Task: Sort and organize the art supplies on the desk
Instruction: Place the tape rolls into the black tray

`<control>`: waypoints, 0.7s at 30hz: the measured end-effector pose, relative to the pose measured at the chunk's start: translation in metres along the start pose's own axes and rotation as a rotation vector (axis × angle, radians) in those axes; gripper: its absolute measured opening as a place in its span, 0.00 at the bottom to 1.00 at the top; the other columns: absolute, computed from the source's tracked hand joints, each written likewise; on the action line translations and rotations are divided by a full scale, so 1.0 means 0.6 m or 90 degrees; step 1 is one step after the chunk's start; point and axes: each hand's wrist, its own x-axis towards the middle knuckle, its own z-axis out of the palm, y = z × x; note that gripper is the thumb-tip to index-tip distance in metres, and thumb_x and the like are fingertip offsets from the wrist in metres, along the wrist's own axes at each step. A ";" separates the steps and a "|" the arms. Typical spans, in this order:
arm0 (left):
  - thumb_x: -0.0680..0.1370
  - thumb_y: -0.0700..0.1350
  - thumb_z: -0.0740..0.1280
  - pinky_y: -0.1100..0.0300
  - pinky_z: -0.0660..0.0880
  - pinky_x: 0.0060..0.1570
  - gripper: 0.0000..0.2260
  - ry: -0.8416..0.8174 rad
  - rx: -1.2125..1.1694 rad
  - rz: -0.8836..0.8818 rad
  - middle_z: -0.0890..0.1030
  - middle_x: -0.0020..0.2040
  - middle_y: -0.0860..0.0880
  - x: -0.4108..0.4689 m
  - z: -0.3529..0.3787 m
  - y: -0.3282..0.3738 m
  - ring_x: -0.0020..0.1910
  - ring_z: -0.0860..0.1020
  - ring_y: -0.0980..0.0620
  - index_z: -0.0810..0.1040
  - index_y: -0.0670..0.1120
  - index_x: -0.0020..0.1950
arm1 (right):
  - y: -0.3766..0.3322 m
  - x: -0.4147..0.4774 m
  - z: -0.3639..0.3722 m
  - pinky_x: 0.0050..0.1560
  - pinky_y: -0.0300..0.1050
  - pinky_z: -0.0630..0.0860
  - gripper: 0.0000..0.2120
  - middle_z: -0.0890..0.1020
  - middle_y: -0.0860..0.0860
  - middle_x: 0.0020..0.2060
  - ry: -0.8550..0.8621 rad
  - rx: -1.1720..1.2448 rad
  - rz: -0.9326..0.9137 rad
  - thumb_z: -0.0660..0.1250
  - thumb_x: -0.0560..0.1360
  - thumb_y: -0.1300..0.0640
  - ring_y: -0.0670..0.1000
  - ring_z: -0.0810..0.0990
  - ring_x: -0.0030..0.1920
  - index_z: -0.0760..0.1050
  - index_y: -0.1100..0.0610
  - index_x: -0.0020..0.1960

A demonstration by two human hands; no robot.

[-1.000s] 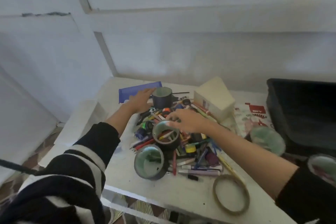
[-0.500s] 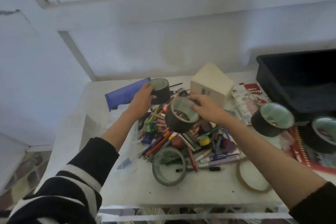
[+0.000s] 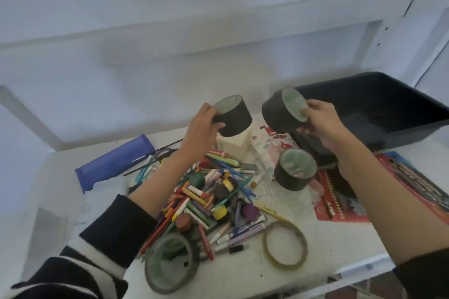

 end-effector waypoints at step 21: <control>0.73 0.50 0.71 0.48 0.61 0.63 0.12 -0.287 0.388 -0.105 0.75 0.60 0.46 0.283 0.377 0.119 0.65 0.67 0.46 0.82 0.50 0.56 | 0.135 0.277 -0.197 0.30 0.43 0.77 0.26 0.76 0.59 0.60 -0.283 -0.398 0.020 0.66 0.76 0.61 0.55 0.78 0.45 0.62 0.58 0.71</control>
